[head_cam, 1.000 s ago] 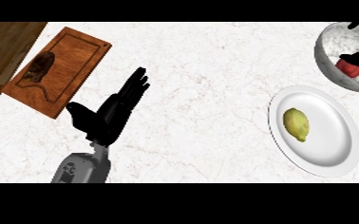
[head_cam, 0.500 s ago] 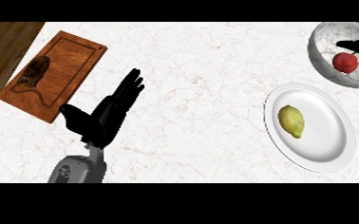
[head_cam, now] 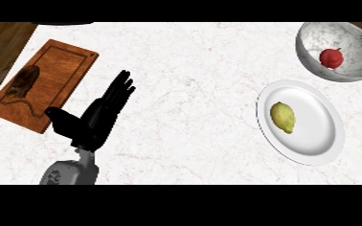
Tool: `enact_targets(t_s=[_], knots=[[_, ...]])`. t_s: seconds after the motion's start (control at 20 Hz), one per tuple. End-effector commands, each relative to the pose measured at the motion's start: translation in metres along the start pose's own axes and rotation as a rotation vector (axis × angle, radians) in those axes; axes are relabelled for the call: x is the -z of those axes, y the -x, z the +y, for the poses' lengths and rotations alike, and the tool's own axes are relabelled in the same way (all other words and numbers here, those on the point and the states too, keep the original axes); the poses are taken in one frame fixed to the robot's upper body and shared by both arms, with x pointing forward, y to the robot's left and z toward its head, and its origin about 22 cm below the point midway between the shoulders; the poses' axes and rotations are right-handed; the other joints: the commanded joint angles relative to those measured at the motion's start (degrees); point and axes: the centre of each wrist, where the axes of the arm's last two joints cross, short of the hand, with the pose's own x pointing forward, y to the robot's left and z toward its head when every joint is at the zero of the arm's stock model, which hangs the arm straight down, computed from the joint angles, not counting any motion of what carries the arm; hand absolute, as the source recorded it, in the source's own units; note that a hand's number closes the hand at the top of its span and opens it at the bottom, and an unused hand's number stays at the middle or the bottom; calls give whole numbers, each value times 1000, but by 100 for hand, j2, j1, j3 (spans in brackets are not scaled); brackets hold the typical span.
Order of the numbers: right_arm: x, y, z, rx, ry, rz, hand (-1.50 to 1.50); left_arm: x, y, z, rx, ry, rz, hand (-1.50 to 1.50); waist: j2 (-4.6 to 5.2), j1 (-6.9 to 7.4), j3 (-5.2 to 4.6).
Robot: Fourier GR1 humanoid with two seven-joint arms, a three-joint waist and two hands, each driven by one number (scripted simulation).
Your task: Pick the bell pepper from the plate and place it in the bowl
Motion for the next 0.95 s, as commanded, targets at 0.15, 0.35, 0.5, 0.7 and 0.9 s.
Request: enact_targets(t_s=[0.15, 0.35, 0.5, 0.7, 0.9], knots=[[-61, 4, -69, 103, -1, -120, -150, -6, 9, 9, -13, -48, 29, 0, -68, -209, -21], [-132, 26, -90, 111, -14, -111, 150, -22, 18, 15, -15, -77, 43, 0, -120, -417, -17], [-169, 24, -107, 98, -50, -90, 150, -24, 13, 25, -9, -103, 22, 0, -141, -545, -16], [-221, 23, -120, 103, -80, -5, 150, -25, 11, 26, -2, -138, 29, 0, -172, -744, -16], [-271, 34, -99, 119, -181, 82, 150, -26, 14, 22, -6, -108, 40, 0, -145, -680, -11]])
